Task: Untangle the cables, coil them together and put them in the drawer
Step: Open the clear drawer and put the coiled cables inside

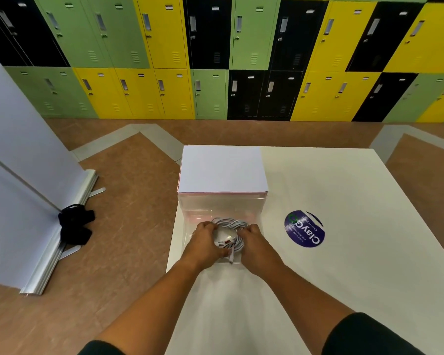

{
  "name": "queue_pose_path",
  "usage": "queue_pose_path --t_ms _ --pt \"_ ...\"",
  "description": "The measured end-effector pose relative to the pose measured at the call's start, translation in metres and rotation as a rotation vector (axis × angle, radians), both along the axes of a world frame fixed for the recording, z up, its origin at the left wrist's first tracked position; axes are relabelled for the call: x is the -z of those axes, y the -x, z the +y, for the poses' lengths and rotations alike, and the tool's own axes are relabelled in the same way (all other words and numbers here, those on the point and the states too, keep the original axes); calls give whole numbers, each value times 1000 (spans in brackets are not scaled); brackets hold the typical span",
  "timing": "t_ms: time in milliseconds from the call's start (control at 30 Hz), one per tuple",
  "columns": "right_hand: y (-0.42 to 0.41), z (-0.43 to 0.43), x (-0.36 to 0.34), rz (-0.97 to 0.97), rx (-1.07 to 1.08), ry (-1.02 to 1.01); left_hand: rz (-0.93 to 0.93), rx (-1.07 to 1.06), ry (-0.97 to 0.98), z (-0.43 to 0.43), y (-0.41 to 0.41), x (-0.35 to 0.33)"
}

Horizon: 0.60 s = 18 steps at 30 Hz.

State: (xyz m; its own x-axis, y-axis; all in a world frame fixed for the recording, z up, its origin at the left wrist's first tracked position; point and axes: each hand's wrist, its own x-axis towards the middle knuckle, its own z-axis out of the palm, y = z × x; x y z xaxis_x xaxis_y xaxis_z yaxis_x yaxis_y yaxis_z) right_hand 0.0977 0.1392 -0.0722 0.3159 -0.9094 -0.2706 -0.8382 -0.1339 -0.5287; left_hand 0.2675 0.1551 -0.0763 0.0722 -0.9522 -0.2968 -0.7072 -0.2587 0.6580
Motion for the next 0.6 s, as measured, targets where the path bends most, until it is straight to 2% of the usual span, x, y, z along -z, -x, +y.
queue_pose_path --t_ms 167,400,600 --pt "5 4 -1 -62 34 73 -47 17 36 6 2 5" --pt "6 7 -4 -147 -20 80 65 34 66 8 -7 1" --pt "-18 6 -4 -97 -23 83 168 -13 199 17 -10 -6"
